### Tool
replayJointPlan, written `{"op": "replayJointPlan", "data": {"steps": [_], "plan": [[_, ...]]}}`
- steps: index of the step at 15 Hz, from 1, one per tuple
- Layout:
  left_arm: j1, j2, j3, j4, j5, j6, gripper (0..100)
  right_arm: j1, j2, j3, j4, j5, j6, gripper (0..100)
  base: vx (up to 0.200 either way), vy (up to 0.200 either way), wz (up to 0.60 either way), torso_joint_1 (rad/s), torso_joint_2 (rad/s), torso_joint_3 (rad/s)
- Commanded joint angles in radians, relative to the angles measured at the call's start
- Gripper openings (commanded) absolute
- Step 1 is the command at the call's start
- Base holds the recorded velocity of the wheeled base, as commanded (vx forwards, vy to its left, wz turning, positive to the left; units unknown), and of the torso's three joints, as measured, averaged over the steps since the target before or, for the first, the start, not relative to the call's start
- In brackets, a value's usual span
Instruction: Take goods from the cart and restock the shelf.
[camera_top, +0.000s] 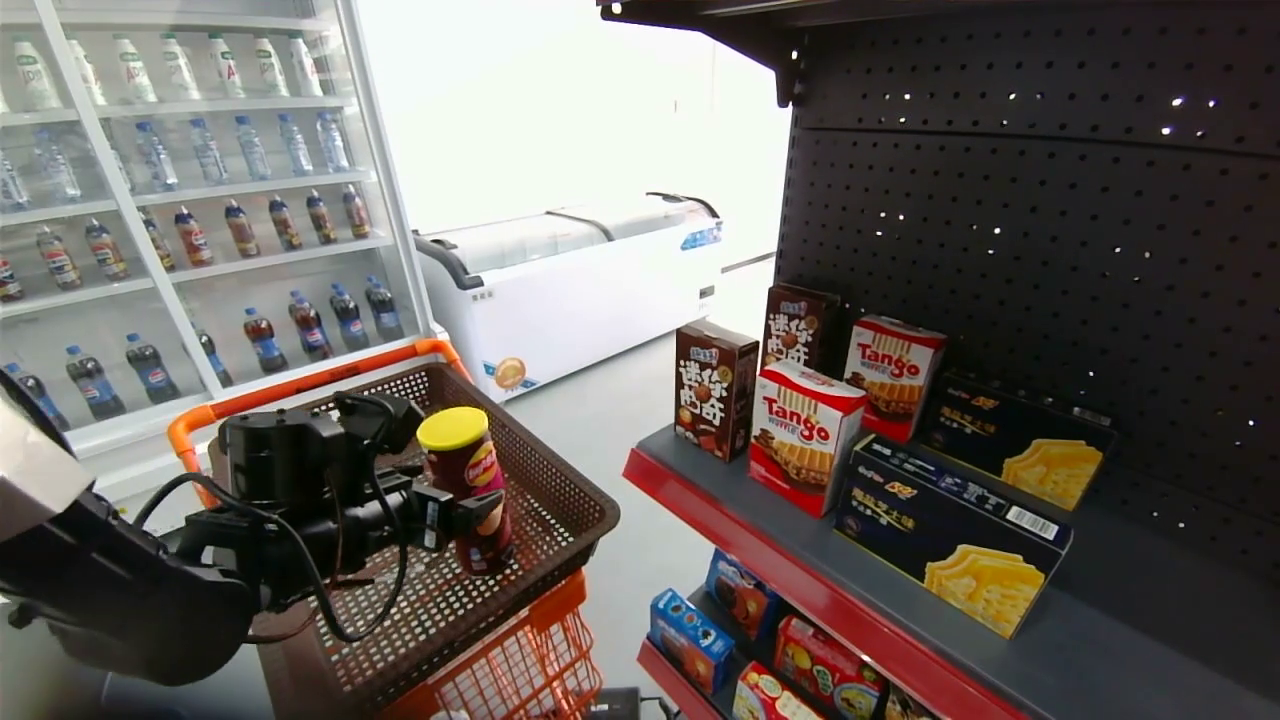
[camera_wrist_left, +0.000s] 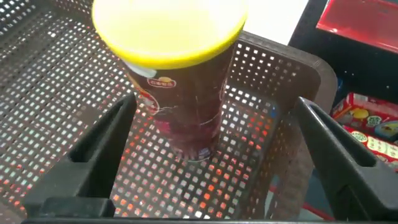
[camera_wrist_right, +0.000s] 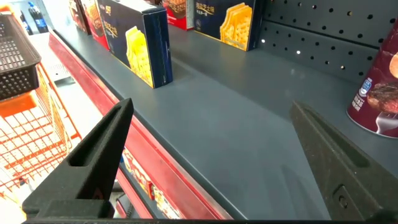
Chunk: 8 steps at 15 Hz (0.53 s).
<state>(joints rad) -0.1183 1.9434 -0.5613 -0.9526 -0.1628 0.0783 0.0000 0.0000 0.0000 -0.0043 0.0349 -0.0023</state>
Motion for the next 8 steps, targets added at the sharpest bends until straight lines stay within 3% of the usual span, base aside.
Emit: {"op": "replayJointPlan", "data": {"steps": [1, 5, 8], "plan": [[-0.011, 0.095, -0.003, -0.06, 0.0, 0.0, 100, 0.0, 0.0, 0.0, 0.0, 0.002, -0.001, 100, 0.0, 0.0, 0.0, 0.0, 0.0, 0.0], [-0.011, 0.209, -0.025, -0.204, 0.011, 0.0, 100, 0.0, 0.0, 0.0, 0.0, 0.0, -0.001, 100, 0.0, 0.0, 0.0, 0.0, 0.0, 0.0], [-0.011, 0.255, -0.062, -0.239, 0.034, 0.001, 100, 0.0, 0.0, 0.0, 0.0, 0.0, 0.001, 100, 0.0, 0.0, 0.0, 0.0, 0.0, 0.0]]}}
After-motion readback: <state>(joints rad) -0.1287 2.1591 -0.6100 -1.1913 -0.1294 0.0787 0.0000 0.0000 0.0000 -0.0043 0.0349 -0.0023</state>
